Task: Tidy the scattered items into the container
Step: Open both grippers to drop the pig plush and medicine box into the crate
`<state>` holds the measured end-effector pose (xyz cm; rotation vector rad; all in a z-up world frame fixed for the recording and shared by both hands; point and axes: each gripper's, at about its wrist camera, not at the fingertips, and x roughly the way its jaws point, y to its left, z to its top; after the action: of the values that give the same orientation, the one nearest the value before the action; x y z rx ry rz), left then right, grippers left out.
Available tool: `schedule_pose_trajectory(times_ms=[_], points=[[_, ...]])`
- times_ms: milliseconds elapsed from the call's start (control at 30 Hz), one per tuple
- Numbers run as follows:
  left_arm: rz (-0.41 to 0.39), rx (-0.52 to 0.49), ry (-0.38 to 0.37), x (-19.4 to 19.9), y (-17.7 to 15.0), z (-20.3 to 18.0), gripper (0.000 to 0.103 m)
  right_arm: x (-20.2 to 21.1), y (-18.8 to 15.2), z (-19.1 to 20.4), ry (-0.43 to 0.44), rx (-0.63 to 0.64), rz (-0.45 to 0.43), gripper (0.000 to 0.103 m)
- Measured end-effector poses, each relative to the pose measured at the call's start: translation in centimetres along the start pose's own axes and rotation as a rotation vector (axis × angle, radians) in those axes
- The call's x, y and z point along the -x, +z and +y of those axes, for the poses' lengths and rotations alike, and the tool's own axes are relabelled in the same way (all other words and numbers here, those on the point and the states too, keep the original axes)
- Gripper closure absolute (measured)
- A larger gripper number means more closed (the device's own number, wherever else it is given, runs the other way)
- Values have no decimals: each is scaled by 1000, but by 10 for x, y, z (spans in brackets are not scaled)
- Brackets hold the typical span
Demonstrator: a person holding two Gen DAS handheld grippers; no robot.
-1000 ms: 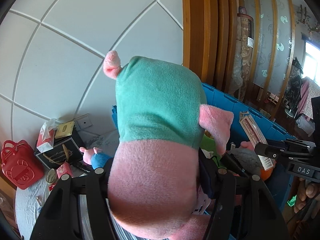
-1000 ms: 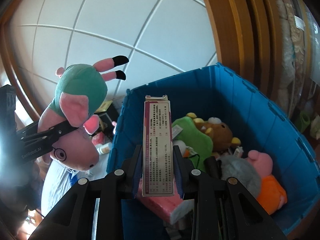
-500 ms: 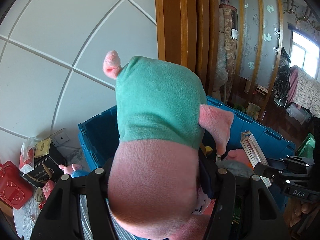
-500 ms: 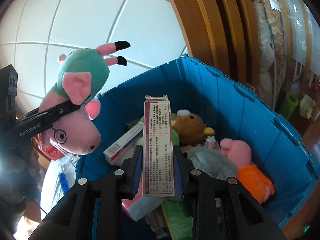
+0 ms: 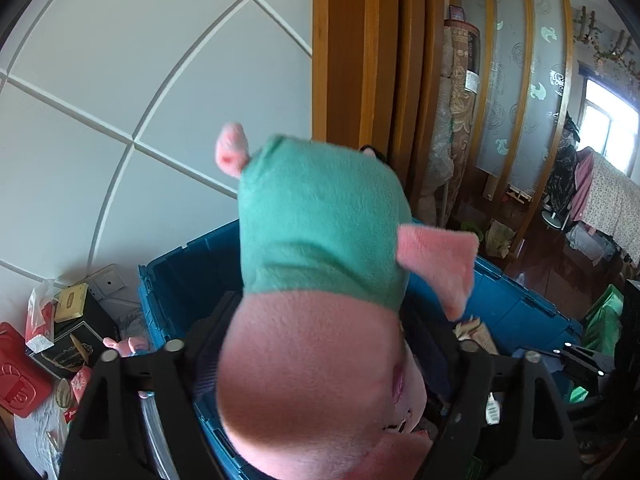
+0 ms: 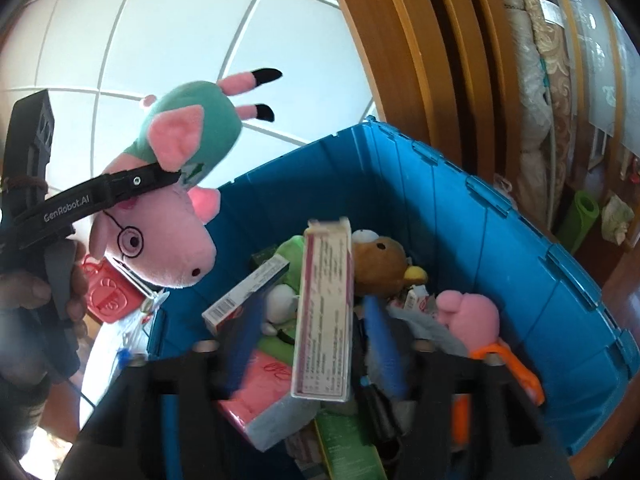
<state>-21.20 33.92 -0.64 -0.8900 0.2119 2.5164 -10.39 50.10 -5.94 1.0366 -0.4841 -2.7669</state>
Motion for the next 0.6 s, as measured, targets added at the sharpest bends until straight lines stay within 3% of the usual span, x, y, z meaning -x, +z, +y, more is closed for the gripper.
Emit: schedule_pose_trajectory(times_ms=[33,300,600], points=[[4,11,5,0,0,3,0,-1,1,1,-2,6,-12,0],[46,35,26,6,-21,22,0,-12,3,0,11,-8,-3,0],[44,49,31,28,-37,38,0,-2,-3,26,36,41,-14,0]])
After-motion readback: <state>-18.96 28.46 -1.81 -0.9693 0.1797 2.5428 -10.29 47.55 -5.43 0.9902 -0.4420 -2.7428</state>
